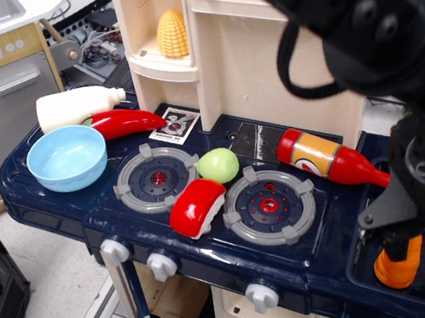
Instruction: Put carrot in bowl
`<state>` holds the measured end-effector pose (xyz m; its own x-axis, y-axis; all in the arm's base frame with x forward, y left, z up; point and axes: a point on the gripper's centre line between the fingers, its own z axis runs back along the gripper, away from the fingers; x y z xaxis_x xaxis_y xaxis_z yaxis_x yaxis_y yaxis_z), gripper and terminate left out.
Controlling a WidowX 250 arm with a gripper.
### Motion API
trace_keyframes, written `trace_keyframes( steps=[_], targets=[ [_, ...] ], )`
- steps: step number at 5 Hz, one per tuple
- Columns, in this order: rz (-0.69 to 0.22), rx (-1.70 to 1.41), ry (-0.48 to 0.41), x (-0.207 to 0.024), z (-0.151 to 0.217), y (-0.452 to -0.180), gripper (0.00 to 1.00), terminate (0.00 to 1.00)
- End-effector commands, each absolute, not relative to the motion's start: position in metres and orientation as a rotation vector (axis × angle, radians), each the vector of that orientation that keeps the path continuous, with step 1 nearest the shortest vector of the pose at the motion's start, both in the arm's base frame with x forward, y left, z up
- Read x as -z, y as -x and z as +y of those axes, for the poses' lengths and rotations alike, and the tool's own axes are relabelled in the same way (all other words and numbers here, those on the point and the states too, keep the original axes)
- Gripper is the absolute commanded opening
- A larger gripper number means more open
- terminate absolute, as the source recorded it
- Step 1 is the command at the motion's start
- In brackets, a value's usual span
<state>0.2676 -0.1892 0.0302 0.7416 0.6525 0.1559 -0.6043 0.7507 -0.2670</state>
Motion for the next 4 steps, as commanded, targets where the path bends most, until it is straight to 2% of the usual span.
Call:
trace_keyframes(
  steps=[1,2,3,4],
  targets=[
    [-0.263,-0.713,0.217,-0.023,-0.189,-0.271,1.0,0.0],
    [-0.266,-0.706,0.223,-0.021,-0.187,-0.274,0.0,0.0],
    [-0.252,-0.708,0.166,-0.049,-0.184,-0.271,0.0,0.0],
    [-0.231,-0.667,0.084,-0.099,-0.167,-0.266,0.0,0.0]
  ],
)
